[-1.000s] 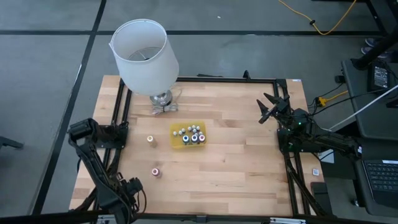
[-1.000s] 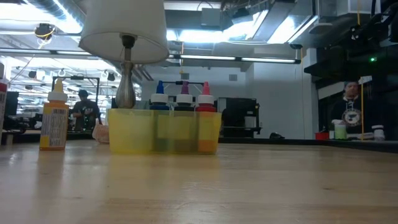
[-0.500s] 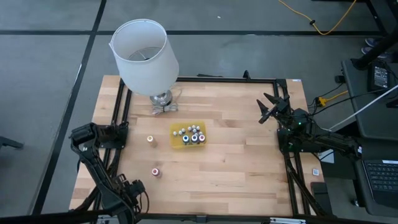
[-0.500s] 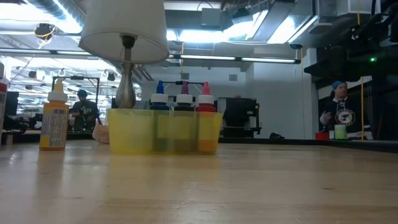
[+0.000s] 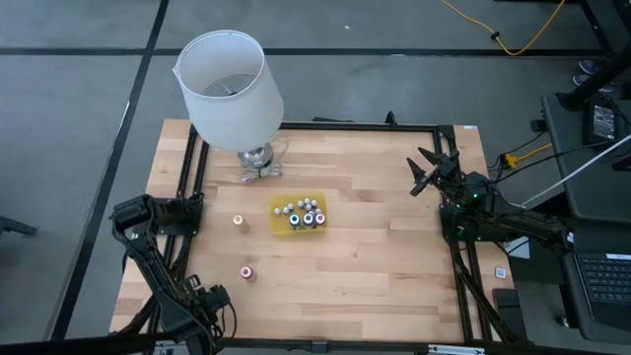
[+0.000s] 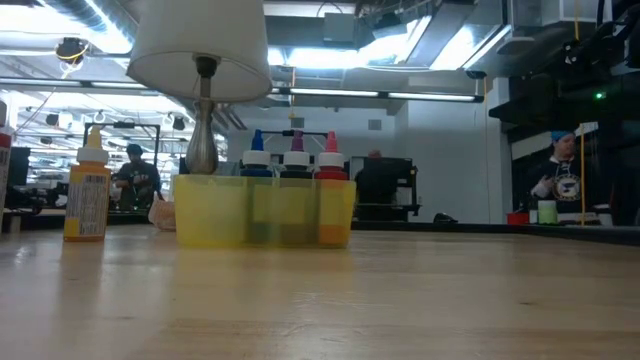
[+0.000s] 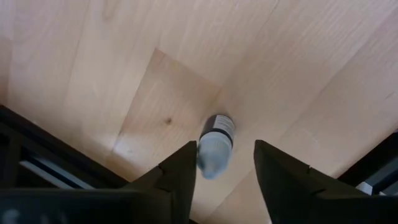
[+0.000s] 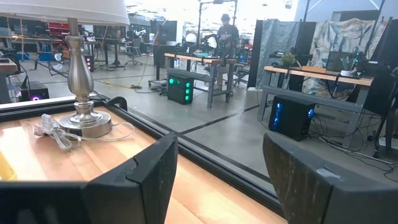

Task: Pick & Place food coloring
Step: Put the black food coloring bottle into the yellow bin

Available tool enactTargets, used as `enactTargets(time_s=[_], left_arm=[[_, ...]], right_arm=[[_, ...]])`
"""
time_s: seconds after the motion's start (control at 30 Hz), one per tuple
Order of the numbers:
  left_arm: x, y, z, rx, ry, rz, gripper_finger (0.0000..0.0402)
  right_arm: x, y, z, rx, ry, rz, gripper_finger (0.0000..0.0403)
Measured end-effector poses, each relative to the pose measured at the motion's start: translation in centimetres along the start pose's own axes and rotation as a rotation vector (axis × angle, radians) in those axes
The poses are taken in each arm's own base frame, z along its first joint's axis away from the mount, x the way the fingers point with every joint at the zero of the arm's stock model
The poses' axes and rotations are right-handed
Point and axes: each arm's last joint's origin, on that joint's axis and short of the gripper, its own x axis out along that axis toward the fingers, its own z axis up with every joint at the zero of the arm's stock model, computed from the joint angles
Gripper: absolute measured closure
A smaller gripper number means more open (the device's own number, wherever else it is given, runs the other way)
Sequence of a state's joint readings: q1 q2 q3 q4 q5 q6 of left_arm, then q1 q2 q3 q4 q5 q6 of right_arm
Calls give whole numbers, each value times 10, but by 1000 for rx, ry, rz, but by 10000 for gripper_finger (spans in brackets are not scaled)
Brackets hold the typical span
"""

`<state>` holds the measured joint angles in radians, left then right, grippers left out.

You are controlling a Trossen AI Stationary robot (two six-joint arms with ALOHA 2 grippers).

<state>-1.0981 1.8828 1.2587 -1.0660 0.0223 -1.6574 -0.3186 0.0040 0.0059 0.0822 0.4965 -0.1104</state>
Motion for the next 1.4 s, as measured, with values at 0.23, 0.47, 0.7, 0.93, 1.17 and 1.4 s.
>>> enactTargets(time_s=[0.23, 0.47, 0.7, 0.93, 1.17, 1.4], left_arm=[[0, 0, 0, 22, 0, 0, 303], [-4, 1, 6, 41, -2, -8, 346], [-31, 16, 30, 82, -10, -53, 342], [-64, 40, 52, 133, -52, -122, 343], [-94, 73, 66, 190, -68, -164, 343], [-113, 109, 96, 216, -79, -171, 343]], right_arm=[[0, 0, 0, 0, 0, 0, 166], [0, 0, 0, 0, 0, 0, 166], [0, 0, 0, 0, 0, 0, 166], [0, 0, 0, 0, 0, 0, 166], [0, 0, 0, 0, 0, 0, 166], [0, 0, 0, 0, 0, 0, 166]])
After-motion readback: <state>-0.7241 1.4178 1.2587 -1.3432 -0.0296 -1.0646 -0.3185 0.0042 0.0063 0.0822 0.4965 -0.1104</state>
